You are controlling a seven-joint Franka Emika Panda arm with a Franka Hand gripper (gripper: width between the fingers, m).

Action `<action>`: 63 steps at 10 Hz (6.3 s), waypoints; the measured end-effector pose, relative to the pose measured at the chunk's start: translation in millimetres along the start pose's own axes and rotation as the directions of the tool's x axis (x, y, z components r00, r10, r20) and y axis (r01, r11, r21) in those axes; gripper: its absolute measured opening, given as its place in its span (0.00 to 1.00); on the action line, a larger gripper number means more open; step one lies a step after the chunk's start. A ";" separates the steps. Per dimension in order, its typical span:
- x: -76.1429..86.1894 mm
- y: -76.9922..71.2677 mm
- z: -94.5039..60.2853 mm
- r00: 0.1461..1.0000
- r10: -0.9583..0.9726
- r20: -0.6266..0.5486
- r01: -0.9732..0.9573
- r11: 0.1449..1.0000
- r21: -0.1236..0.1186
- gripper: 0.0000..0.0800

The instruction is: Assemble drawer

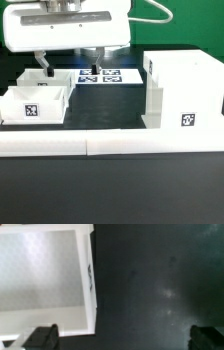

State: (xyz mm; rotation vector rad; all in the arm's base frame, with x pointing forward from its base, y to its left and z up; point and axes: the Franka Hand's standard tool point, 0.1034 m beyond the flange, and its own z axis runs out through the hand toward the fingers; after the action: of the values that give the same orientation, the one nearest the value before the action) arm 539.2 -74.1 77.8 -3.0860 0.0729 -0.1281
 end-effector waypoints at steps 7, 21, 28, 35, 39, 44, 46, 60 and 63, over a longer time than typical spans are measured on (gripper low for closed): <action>-15.1 28.2 25.5 0.997 -0.072 0.019 0.072 0.997 -0.024 0.81; -39.7 33.3 67.7 0.997 -0.072 0.038 0.074 0.996 -0.058 0.50; -39.5 32.3 67.8 0.997 -0.074 0.038 0.076 0.995 -0.057 0.05; -22.6 -10.1 40.1 0.985 -0.168 0.050 0.169 0.986 -0.015 0.05; -15.9 -52.2 42.5 0.975 -0.219 0.038 0.219 0.976 0.003 0.05; -16.4 -60.5 43.9 0.966 -0.254 0.038 0.254 0.967 0.002 0.05; -17.3 -61.9 45.2 0.875 -0.481 0.049 0.481 0.877 0.002 0.05; -11.7 -45.3 51.6 0.163 -0.981 0.106 0.981 0.173 0.090 0.05; -13.1 -44.5 54.0 0.139 -0.985 0.105 0.984 0.149 0.096 0.05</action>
Offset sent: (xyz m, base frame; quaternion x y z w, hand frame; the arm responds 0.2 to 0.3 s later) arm -0.0080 -0.0258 -0.0155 0.0046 -0.0263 -0.0506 0.9984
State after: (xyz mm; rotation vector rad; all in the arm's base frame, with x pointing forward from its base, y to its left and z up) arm 532.7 -26.4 25.4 -2.4303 -2.0013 0.0718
